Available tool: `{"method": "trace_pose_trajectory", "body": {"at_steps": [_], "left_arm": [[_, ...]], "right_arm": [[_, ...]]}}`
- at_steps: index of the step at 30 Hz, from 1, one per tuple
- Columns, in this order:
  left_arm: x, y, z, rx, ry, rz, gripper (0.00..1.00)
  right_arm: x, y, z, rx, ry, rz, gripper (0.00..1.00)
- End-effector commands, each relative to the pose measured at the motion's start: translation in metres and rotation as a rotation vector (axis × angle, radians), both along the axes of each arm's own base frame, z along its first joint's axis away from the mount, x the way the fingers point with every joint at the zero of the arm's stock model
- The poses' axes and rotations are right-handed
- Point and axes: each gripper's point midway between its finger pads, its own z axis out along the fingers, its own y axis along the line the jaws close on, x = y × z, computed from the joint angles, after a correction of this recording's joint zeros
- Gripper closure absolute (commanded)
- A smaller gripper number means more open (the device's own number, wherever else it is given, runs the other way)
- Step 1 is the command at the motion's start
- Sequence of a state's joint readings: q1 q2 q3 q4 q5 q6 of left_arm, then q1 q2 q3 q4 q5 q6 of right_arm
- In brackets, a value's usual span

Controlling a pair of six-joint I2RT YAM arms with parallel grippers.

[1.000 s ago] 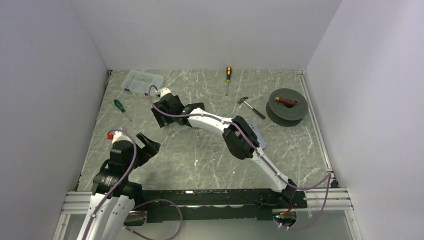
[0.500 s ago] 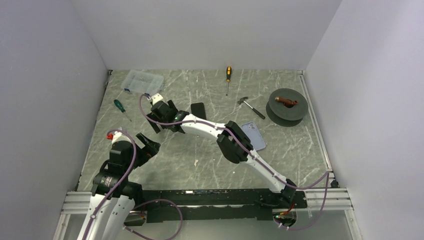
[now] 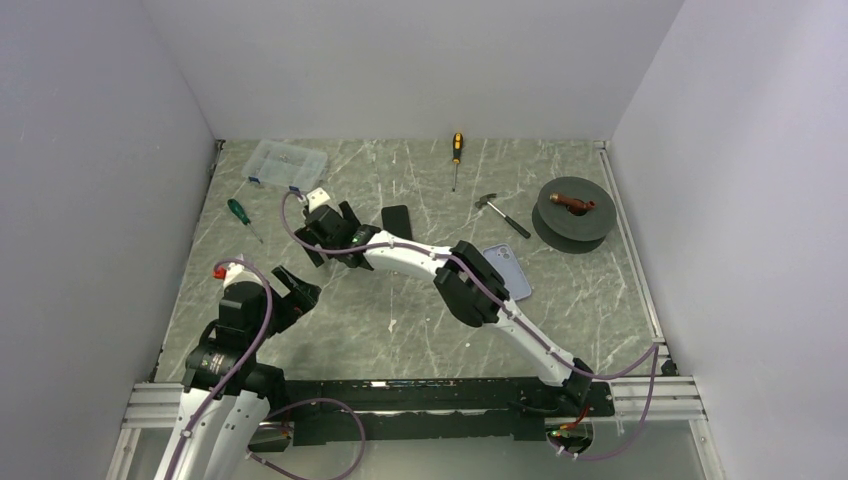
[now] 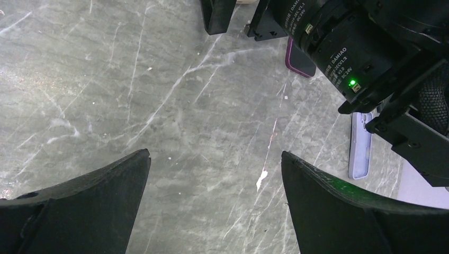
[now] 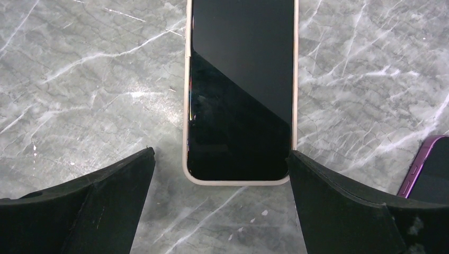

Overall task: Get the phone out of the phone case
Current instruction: Move the phone to the center of the board.

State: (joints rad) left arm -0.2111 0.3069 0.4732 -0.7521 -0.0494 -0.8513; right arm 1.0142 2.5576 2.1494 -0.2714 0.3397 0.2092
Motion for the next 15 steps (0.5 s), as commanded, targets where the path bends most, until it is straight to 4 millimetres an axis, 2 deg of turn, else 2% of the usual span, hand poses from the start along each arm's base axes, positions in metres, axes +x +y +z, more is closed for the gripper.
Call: {"method": "trace_pose_trajectory", "body": {"at_steps": [1, 7, 11, 15], "left_arm": [[0.004, -0.002, 0.008, 0.002, -0.036, -0.017, 0.01], [0.003, -0.003, 0.009, -0.004, -0.041, -0.019, 0.01], [0.003, -0.004, 0.009, -0.008, -0.042, -0.022, 0.01], [0.003, -0.004, 0.010, -0.011, -0.046, -0.024, 0.01]], "right_arm": [[0.001, -0.005, 0.016, 0.003, 0.018, -0.010, 0.00], [-0.015, -0.019, -0.011, -0.039, 0.093, -0.006, 0.04], [-0.024, -0.032, -0.025, -0.073, 0.122, -0.016, 0.10], [-0.033, -0.045, -0.028, -0.075, 0.135, -0.025, 0.16]]}}
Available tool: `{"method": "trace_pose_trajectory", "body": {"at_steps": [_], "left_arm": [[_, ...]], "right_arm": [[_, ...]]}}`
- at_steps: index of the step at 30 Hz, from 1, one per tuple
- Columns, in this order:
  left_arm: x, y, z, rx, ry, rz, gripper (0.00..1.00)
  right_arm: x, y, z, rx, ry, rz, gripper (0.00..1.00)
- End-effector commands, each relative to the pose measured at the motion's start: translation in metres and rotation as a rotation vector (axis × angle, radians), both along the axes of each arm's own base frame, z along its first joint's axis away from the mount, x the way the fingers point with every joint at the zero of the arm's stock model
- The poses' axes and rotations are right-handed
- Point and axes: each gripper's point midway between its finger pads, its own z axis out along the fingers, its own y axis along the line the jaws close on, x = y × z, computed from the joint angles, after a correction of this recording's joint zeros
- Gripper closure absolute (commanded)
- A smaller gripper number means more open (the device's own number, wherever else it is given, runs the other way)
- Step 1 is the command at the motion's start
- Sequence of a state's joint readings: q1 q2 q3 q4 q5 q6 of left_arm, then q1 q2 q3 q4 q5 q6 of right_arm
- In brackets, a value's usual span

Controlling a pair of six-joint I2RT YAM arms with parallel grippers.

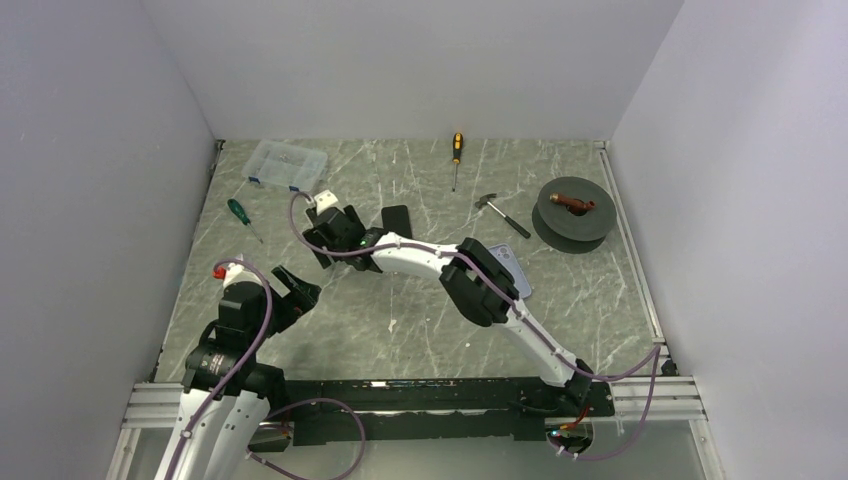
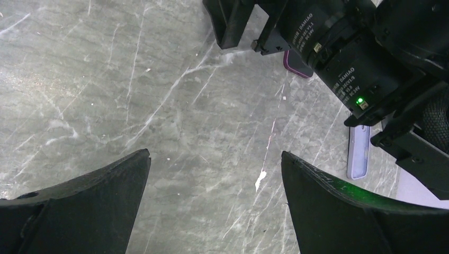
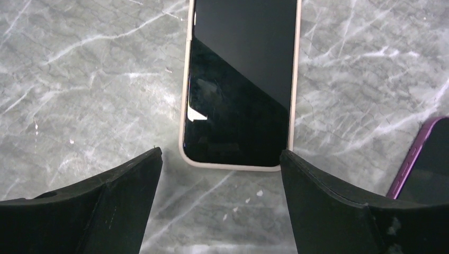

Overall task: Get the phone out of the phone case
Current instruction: Move the phone to the center of the board.

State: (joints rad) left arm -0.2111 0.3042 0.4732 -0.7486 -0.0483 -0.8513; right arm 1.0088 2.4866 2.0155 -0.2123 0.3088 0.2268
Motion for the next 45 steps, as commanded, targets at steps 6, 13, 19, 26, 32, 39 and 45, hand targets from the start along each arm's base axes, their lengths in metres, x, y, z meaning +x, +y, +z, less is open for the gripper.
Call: {"method": "trace_pose_trajectory", "body": {"at_steps": [6, 13, 19, 26, 32, 39, 45], "left_arm": [[0.002, -0.005, 0.009, -0.017, -0.047, -0.027, 0.01], [0.001, -0.005, 0.010, -0.016, -0.050, -0.028, 0.01], [0.001, -0.005, 0.011, -0.016, -0.053, -0.030, 0.01], [0.001, -0.006, 0.010, -0.016, -0.052, -0.031, 0.01], [0.002, -0.006, 0.009, -0.011, -0.044, -0.031, 0.01], [0.001, -0.005, 0.008, -0.011, -0.042, -0.029, 0.01], [0.001, -0.005, 0.008, -0.011, -0.040, -0.027, 0.01]], "right_arm": [[-0.039, -0.053, -0.021, -0.090, 0.119, -0.042, 0.18], [-0.036, -0.049, 0.019, -0.007, 0.079, -0.053, 0.00], [-0.025, -0.020, 0.028, 0.015, 0.125, 0.004, 0.00], [-0.012, -0.019, 0.000, -0.037, 0.165, -0.024, 0.00], [-0.010, -0.027, -0.010, -0.064, 0.152, -0.049, 0.00], [-0.005, -0.023, -0.017, -0.066, 0.155, -0.043, 0.00], [0.004, -0.019, -0.025, -0.058, 0.173, -0.039, 0.00]]}}
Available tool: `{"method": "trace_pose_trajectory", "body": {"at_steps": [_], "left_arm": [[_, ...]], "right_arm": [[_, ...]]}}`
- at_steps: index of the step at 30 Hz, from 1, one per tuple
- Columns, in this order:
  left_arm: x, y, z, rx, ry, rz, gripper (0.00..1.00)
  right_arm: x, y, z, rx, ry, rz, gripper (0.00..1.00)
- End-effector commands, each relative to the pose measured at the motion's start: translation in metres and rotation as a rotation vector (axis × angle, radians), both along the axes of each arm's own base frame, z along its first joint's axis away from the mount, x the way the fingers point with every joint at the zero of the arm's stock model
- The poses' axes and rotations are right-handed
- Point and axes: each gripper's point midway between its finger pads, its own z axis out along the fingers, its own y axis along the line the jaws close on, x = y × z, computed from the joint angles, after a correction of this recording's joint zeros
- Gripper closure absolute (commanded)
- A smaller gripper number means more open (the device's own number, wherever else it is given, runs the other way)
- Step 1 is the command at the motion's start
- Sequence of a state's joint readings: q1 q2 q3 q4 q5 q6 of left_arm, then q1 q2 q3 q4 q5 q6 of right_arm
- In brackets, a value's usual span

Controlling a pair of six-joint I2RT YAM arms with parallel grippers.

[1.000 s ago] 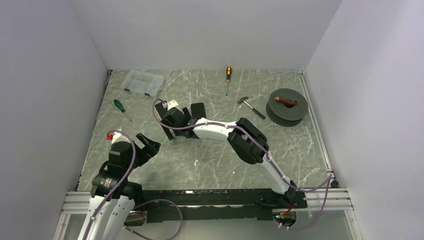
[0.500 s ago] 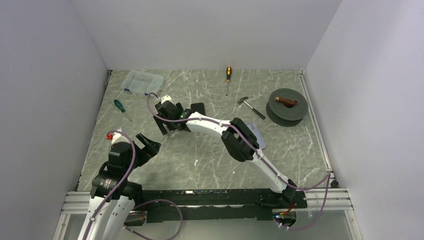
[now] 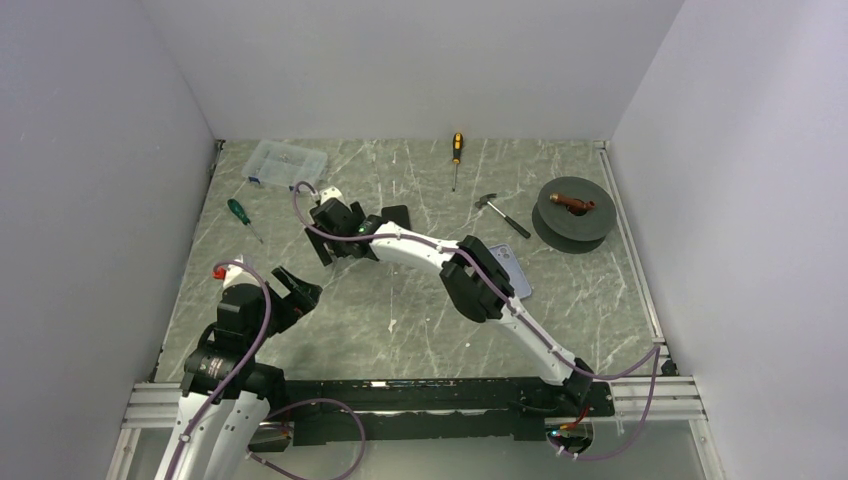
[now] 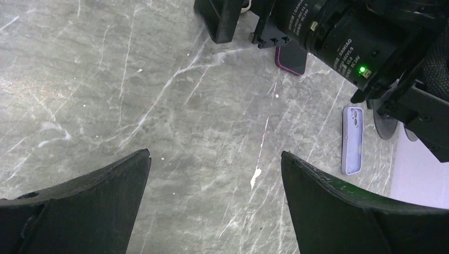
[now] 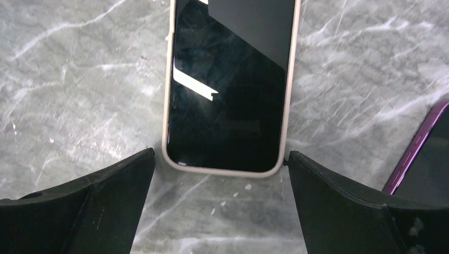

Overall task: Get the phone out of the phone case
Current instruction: Move the phone to the center of the board.

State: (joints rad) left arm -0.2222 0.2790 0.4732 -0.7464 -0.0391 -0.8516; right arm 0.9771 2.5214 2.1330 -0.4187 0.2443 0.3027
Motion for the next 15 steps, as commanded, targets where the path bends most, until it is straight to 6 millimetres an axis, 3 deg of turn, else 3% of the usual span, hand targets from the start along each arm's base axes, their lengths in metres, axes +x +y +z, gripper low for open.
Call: {"method": "trace_pose_trajectory", "body": {"at_steps": [1, 6, 10, 15], "left_arm": [[0.002, -0.001, 0.003, 0.000, -0.014, -0.008, 0.01], [0.002, -0.001, 0.003, 0.000, -0.013, -0.005, 0.01], [0.002, -0.001, 0.003, -0.001, -0.015, -0.004, 0.01], [0.001, -0.001, 0.004, -0.004, -0.016, -0.004, 0.01]], "right_arm": [[0.007, -0.003, -0.018, -0.024, 0.034, -0.002, 0.00], [0.011, -0.002, -0.030, -0.045, 0.041, 0.003, 0.02], [0.011, -0.007, -0.040, -0.071, 0.044, 0.005, 0.10], [0.006, -0.014, -0.043, -0.077, 0.043, 0.010, 0.38]]}}
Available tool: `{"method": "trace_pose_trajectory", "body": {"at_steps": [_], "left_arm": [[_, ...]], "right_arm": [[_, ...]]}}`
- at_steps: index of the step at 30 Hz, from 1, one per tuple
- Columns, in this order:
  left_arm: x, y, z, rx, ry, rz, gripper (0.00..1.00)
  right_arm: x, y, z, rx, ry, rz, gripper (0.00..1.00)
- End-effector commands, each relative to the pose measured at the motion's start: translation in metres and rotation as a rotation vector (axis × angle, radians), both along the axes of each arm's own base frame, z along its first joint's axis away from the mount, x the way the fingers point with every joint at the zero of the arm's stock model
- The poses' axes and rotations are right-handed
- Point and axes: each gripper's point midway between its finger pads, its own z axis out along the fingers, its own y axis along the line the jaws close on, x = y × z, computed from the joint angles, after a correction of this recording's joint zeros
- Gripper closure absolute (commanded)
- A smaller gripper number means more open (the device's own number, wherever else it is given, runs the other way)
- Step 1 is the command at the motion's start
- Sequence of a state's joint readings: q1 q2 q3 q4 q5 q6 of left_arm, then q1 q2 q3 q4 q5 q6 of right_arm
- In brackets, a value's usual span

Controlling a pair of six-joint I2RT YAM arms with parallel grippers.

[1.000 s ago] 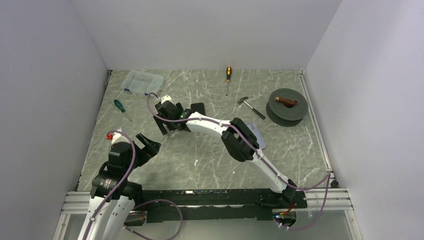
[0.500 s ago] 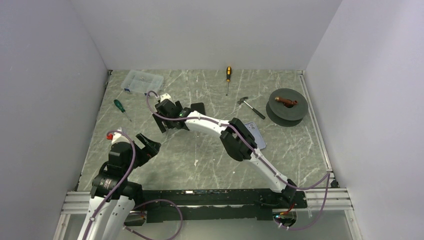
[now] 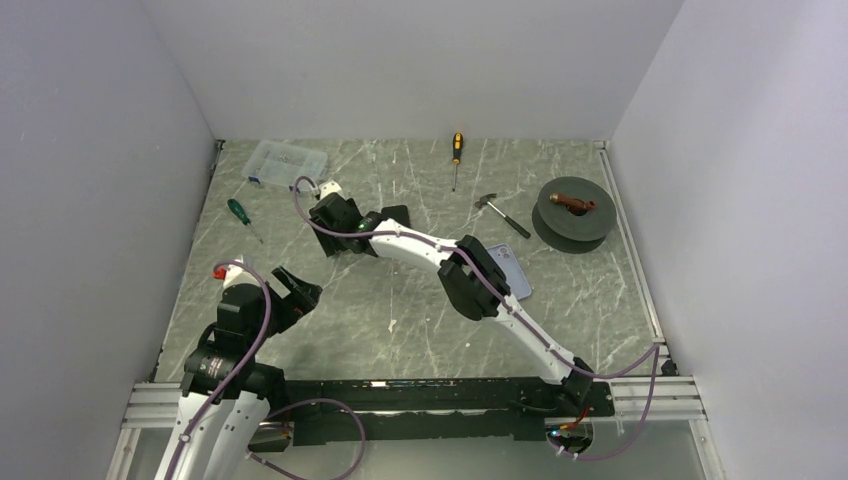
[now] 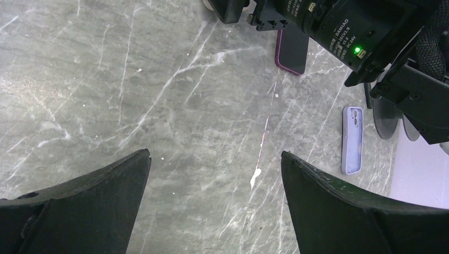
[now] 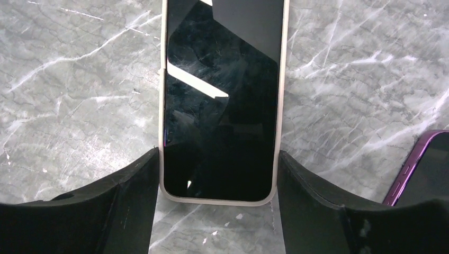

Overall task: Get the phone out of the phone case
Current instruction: Move the phone to the center of the board.

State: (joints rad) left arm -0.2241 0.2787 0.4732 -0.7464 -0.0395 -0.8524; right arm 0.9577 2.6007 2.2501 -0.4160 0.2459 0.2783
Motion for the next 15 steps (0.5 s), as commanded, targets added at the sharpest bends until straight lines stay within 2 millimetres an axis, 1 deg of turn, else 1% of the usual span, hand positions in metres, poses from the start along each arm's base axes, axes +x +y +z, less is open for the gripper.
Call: {"method": "trace_pose_trajectory", "body": {"at_steps": [1, 2, 4, 5, 6, 8, 9, 10, 12, 13, 15], "left_arm": [[0.001, -0.001, 0.004, -0.004, -0.017, -0.002, 0.01], [0.001, -0.001, 0.004, -0.004, -0.017, 0.000, 0.01], [0.001, 0.000, 0.005, -0.004, -0.020, 0.003, 0.01], [0.001, 0.000, 0.006, -0.004, -0.022, 0.004, 0.01], [0.000, 0.000, 0.005, -0.005, -0.022, 0.005, 0.01], [0.001, 0.000, 0.005, -0.008, -0.027, 0.007, 0.01], [0.001, 0.000, 0.005, -0.008, -0.028, 0.008, 0.01], [0.001, 0.000, 0.007, -0.007, -0.034, 0.007, 0.01], [0.001, 0.001, 0.008, -0.003, -0.038, 0.006, 0.01], [0.001, 0.001, 0.008, -0.001, -0.039, 0.006, 0.02], [0.002, 0.000, 0.007, -0.003, -0.040, 0.000, 0.03]], "right_arm": [[-0.017, -0.023, -0.035, -0.084, 0.072, 0.011, 0.44], [-0.020, -0.024, -0.031, -0.077, 0.074, 0.011, 0.48], [-0.029, -0.029, -0.023, -0.070, 0.073, 0.013, 0.54], [-0.035, -0.032, -0.018, -0.067, 0.068, 0.017, 0.56], [-0.042, -0.037, -0.016, -0.071, 0.068, 0.020, 0.58], [-0.061, -0.048, -0.007, -0.075, 0.067, 0.029, 0.59], [-0.072, -0.055, -0.007, -0.084, 0.074, 0.032, 0.59], [-0.083, -0.061, -0.001, -0.079, 0.078, 0.028, 0.60], [-0.110, -0.077, 0.001, -0.079, 0.097, 0.028, 0.60], [-0.132, -0.090, -0.006, -0.097, 0.123, 0.037, 0.60], [-0.164, -0.110, -0.009, -0.113, 0.150, 0.032, 0.60]]}}
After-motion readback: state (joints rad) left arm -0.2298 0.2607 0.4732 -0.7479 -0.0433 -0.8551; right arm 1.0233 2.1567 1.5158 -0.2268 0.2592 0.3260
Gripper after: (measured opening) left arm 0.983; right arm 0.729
